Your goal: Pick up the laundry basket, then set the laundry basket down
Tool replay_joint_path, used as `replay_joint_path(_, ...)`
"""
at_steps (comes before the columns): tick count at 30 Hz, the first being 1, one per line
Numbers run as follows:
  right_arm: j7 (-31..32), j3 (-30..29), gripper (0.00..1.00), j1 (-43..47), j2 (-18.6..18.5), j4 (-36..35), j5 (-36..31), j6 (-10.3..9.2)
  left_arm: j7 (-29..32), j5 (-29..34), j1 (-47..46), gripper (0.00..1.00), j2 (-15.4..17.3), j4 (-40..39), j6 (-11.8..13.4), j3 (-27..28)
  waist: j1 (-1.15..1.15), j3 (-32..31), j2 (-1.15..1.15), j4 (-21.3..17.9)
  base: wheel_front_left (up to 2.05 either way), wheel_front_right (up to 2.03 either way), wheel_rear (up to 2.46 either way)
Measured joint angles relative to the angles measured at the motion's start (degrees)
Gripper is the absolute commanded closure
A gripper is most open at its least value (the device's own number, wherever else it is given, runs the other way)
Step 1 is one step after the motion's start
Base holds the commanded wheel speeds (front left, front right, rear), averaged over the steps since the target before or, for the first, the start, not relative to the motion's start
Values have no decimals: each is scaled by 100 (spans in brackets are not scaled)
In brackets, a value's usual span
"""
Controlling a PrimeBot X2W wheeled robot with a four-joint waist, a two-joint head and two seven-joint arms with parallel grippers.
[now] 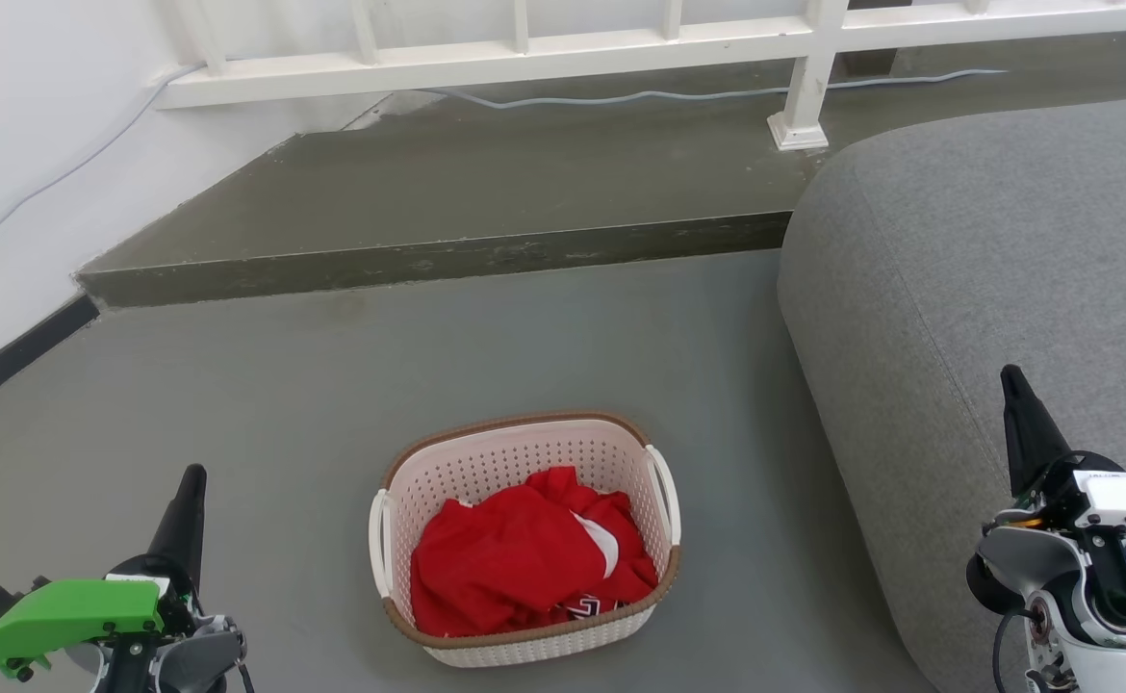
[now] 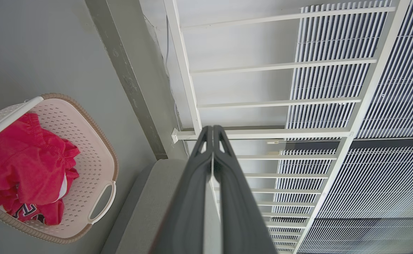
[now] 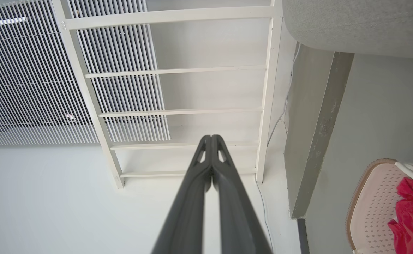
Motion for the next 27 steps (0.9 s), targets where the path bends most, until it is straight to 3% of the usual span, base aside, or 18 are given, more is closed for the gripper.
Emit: replay_joint_path(27,0,-4,100,0,1,0,-1,0,-1,0,0,100,0,-1,0,0,0,0,0,0,0,0,0)
